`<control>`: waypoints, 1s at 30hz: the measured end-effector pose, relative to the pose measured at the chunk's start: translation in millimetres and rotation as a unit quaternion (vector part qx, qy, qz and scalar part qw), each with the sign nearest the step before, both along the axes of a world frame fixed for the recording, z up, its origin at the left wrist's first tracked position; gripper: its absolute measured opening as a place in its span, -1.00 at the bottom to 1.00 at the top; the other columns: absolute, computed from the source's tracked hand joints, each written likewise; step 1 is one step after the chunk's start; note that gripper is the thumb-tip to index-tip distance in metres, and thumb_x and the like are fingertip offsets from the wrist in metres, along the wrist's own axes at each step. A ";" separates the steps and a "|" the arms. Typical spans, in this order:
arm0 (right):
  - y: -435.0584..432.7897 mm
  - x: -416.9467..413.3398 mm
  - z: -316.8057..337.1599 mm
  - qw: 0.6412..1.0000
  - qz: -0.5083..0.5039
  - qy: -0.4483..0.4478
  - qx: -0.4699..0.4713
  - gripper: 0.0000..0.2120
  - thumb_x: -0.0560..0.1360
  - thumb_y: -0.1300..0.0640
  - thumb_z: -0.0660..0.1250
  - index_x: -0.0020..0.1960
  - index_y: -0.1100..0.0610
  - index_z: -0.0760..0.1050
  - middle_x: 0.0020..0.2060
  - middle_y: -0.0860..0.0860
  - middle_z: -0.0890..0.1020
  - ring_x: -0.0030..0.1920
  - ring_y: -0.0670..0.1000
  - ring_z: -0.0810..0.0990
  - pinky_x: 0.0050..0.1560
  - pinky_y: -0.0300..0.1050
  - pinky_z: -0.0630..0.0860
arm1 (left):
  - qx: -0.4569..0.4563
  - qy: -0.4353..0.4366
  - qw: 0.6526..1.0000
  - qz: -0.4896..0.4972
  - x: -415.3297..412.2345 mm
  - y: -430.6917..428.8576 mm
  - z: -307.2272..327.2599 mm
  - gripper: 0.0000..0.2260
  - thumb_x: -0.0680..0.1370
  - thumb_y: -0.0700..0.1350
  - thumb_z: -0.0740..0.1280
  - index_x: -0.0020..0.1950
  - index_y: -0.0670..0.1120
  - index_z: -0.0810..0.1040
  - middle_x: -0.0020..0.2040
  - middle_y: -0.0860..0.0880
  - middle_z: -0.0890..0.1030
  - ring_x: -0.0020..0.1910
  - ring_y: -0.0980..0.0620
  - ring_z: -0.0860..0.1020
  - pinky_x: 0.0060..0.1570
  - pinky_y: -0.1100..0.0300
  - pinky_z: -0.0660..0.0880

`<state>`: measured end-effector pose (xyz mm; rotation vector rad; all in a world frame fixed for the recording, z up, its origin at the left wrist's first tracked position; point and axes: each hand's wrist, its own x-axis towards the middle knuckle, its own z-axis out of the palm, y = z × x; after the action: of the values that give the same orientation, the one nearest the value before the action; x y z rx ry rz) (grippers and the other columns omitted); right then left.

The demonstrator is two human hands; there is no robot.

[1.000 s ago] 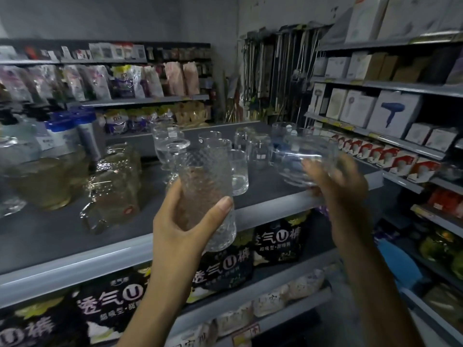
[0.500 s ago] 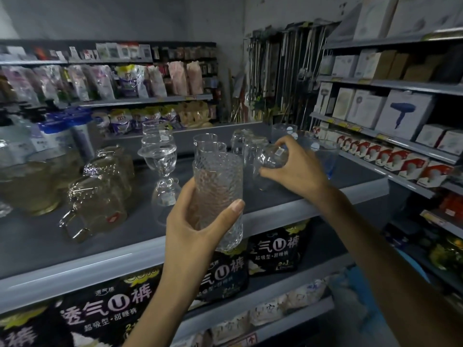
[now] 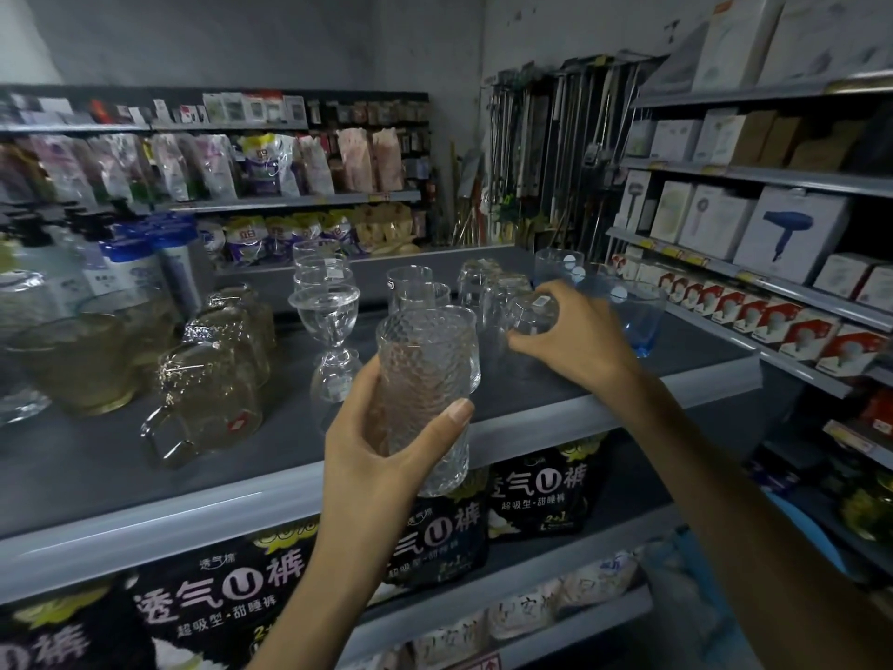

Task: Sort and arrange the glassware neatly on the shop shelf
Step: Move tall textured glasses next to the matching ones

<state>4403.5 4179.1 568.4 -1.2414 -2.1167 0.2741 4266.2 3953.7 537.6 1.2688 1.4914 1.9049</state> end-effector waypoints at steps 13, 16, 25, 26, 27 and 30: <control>-51.8 -0.1 -21.6 0.994 -0.057 0.071 0.054 -0.30 0.48 -0.06 0.51 0.53 0.07 0.35 0.31 0.11 0.51 0.32 0.15 0.49 0.30 0.07 0.50 | -0.007 0.012 1.000 0.004 -23.9 -23.0 1.8 -0.41 0.42 0.11 0.62 0.41 0.08 0.54 0.27 0.12 0.66 0.26 0.09 0.63 0.29 -0.02 0.53; -112.8 -11.7 -22.3 0.977 -0.004 0.186 0.103 -0.49 0.49 -0.01 0.49 0.39 0.09 0.51 0.14 0.01 0.61 0.06 0.00 0.64 -0.01 -0.15 0.62 | 0.002 0.028 1.000 0.007 -34.2 -35.5 2.8 -0.51 0.41 0.01 0.56 0.33 0.07 0.58 0.20 0.12 0.69 0.19 0.12 0.66 0.20 0.08 0.54; -239.6 -100.5 2.6 0.899 0.297 0.275 -0.168 -0.51 0.36 -0.13 0.61 0.23 -0.28 0.53 0.07 -0.32 0.67 0.08 -0.25 0.65 0.07 -0.21 0.62 | -0.006 0.040 0.999 0.011 -97.3 -89.6 -4.5 -0.46 0.43 -0.02 0.62 0.38 0.07 0.56 0.24 0.07 0.69 0.24 0.06 0.65 0.23 0.20 0.56; -246.3 -112.2 3.2 0.900 0.298 0.270 -0.169 -0.52 0.37 -0.06 0.62 0.23 -0.25 0.54 0.06 -0.30 0.68 0.08 -0.24 0.65 0.07 -0.21 0.62 | -0.004 0.041 0.999 0.016 -106.5 -97.2 -4.6 -0.45 0.42 -0.01 0.63 0.38 0.08 0.56 0.24 0.08 0.68 0.24 0.08 0.65 0.23 0.21 0.56; -252.7 -123.9 3.7 0.899 0.299 0.270 -0.171 -0.52 0.38 -0.01 0.62 0.22 -0.22 0.55 0.05 -0.29 0.69 0.07 -0.24 0.66 0.08 -0.20 0.62 | -0.004 0.042 0.999 0.021 -115.9 -105.3 -4.0 -0.43 0.39 -0.01 0.62 0.38 0.08 0.56 0.24 0.11 0.68 0.24 0.10 0.64 0.23 0.22 0.56; -271.9 -159.7 3.0 0.892 0.305 0.280 -0.180 -0.53 0.37 0.07 0.64 0.22 -0.13 0.57 0.03 -0.22 0.72 0.06 -0.18 0.69 0.09 -0.08 0.64 | -0.004 0.053 0.998 0.026 -145.8 -131.7 -1.3 -0.43 0.37 -0.04 0.54 0.38 0.10 0.54 0.23 0.18 0.67 0.24 0.17 0.63 0.16 0.34 0.55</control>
<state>4243.8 3907.1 571.4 -0.5221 -1.9084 1.1930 4120.4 3822.1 536.3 1.3584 1.5979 1.8888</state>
